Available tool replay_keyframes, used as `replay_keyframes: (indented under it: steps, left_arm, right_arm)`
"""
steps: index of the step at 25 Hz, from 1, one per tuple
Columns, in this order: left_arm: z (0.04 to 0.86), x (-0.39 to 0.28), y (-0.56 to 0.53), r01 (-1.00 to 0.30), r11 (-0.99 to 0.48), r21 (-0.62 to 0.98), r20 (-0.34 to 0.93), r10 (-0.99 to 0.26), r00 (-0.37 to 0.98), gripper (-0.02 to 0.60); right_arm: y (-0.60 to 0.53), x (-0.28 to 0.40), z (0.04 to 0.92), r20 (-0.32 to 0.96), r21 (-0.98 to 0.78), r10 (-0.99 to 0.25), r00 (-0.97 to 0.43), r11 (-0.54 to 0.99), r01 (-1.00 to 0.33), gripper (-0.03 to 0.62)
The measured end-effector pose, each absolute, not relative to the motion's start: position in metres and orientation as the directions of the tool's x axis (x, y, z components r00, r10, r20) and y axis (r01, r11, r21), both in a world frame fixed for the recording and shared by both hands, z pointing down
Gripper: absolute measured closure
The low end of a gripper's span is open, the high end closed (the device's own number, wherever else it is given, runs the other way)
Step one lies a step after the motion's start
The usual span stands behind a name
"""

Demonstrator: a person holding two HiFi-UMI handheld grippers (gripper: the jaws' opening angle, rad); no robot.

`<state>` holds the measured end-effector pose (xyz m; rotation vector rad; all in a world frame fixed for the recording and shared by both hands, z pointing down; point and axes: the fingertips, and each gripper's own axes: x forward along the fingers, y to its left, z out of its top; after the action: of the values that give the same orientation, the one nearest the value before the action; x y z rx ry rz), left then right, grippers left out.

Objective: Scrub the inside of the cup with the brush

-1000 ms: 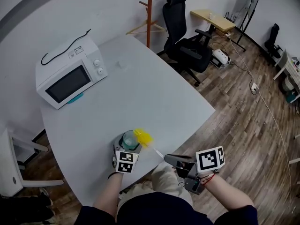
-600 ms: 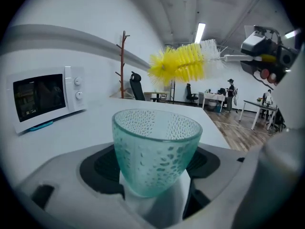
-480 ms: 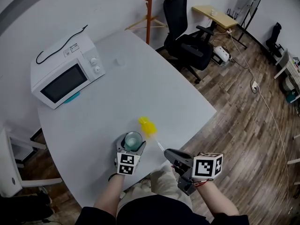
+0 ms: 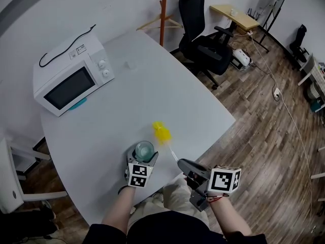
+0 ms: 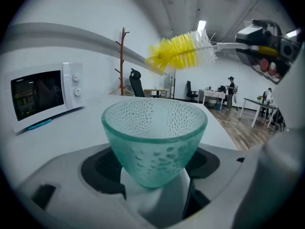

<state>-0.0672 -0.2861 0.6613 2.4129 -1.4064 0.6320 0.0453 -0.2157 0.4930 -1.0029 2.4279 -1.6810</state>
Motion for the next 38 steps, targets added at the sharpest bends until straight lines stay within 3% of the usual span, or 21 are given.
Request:
replay_keyframes:
  steps: [18, 31, 32, 34, 38]
  left_arm:
    - [0.645, -0.078, -0.274, -0.895, -0.443, 0.044, 0.486, -0.774, 0.407, 0.198]
    - [0.599, -0.088, -0.211, -0.860, -0.486, 0.154, 0.444, -0.744, 0.500, 0.202]
    - [0.594, -0.089, -0.205, -0.858, -0.487, 0.162, 0.438, -0.744, 0.505, 0.226]
    - [0.583, -0.093, -0.195, -0.866, -0.468, 0.175, 0.423, -0.758, 0.496, 0.388]
    - [0.563, -0.100, -0.177, -0.876, -0.435, 0.209, 0.391, -0.783, 0.483, 0.526]
  right_arm:
    - [-0.202, 0.039, 0.484, 0.296, -0.853, -0.517, -0.803, 0.236, -0.466, 0.542]
    - [-0.180, 0.032, 0.490, 0.359, -0.723, -0.615, -0.702, 0.293, -0.626, 0.542]
    - [-0.177, 0.032, 0.491, 0.367, -0.698, -0.626, -0.688, 0.304, -0.649, 0.542]
    - [-0.170, 0.032, 0.492, 0.386, -0.635, -0.648, -0.657, 0.330, -0.699, 0.542]
    - [-0.156, 0.031, 0.494, 0.411, -0.479, -0.693, -0.591, 0.387, -0.788, 0.542]
